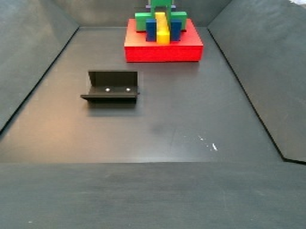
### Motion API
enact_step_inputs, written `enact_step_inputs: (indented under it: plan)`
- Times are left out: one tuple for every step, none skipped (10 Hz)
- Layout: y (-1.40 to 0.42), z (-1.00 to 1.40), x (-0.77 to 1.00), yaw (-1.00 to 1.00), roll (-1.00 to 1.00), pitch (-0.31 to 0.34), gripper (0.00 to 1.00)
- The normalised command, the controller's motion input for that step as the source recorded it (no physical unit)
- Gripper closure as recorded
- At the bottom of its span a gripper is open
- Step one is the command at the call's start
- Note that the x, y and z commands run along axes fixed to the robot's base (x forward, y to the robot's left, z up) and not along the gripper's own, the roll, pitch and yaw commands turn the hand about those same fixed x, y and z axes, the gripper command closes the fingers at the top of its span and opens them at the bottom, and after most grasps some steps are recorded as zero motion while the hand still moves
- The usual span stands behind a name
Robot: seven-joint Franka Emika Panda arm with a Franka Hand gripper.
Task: Pick up the green object. Move up. Move to above the board. Insert the green object.
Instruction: Insert the green object.
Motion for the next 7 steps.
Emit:
enact_step_inputs:
  plan:
    - [0.00,-0.13,0.00,0.00,0.00,-0.010,1.00]
    - [0.00,-0.12,0.00,0.00,0.00,-0.009,1.00]
    - [0.00,-0.13,0.00,0.00,-0.01,-0.017,1.00]
    - [0.00,-0.12,0.00,0.00,0.00,-0.019,1.00]
    - [0.00,-0.13,0.00,0.00,-0.01,-0.024,1.00]
    - [0.00,-0.15,0.00,0.00,-0.03,-0.034,1.00]
    - [0.00,-0.15,0.00,0.00,-0.03,-0.037,1.00]
